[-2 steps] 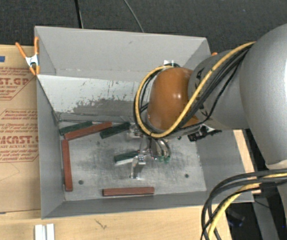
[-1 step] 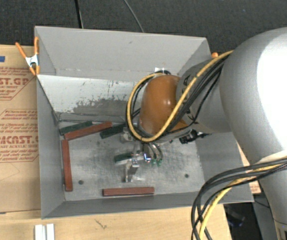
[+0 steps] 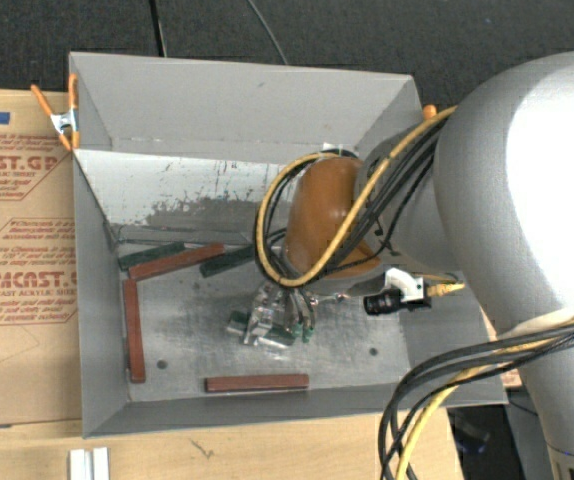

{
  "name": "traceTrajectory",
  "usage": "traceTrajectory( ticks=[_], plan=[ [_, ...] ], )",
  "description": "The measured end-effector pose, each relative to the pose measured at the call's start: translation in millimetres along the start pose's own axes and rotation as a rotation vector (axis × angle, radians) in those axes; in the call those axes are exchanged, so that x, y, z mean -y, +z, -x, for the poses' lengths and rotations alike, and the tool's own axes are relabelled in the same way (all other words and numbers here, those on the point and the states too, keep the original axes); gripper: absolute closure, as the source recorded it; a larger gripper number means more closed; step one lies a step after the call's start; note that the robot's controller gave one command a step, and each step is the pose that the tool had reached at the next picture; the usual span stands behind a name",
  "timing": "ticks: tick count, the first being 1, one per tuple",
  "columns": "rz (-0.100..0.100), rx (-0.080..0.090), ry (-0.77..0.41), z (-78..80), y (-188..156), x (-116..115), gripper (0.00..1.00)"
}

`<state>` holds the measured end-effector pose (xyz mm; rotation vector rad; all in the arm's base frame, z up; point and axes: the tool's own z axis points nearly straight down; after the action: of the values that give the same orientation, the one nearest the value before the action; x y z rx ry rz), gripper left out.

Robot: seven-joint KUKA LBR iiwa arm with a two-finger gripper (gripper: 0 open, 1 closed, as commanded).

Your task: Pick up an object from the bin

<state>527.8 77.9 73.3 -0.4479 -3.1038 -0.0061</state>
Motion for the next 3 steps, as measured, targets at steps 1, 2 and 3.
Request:
traceTrajectory(
  ticks=[1, 2, 3],
  plan=[
    [0.0, 0.0, 0.0, 0.0, 0.0, 0.0, 1.0],
    [-0.001, 0.002, 0.0, -0.7, -7.6, 0.2, 1.0],
    [-0.003, 0.004, 0.001, -0.5, -24.8, 1.3, 1.0]
  ],
)
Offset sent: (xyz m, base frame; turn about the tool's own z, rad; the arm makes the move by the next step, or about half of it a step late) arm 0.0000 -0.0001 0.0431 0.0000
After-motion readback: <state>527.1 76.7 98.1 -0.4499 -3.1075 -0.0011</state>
